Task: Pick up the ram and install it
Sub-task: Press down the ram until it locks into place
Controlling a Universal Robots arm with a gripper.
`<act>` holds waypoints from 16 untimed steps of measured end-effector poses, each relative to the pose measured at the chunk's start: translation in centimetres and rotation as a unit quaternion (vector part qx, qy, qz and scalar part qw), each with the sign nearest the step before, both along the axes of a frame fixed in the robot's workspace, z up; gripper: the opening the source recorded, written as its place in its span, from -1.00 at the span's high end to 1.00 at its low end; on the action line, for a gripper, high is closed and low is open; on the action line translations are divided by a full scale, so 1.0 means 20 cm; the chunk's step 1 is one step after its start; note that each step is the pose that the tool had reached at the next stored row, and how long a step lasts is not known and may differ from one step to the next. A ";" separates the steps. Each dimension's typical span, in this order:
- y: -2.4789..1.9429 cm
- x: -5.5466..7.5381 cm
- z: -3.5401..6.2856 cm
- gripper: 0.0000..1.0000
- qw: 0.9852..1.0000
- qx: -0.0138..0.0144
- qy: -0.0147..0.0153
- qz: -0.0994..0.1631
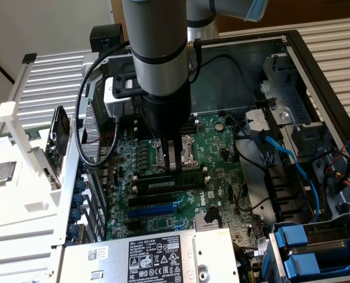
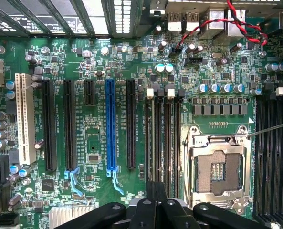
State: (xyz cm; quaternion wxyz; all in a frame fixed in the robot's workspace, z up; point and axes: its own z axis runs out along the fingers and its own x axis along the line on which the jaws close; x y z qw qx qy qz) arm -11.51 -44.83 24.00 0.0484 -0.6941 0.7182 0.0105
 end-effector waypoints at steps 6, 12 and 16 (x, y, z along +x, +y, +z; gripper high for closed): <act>0.018 0.00 -0.003 0.79 1.000 -0.001 0.001 0.000; 0.019 0.00 -0.007 0.79 1.000 -0.001 0.014 0.000; 0.019 0.00 -0.014 0.79 1.000 -0.001 0.018 0.000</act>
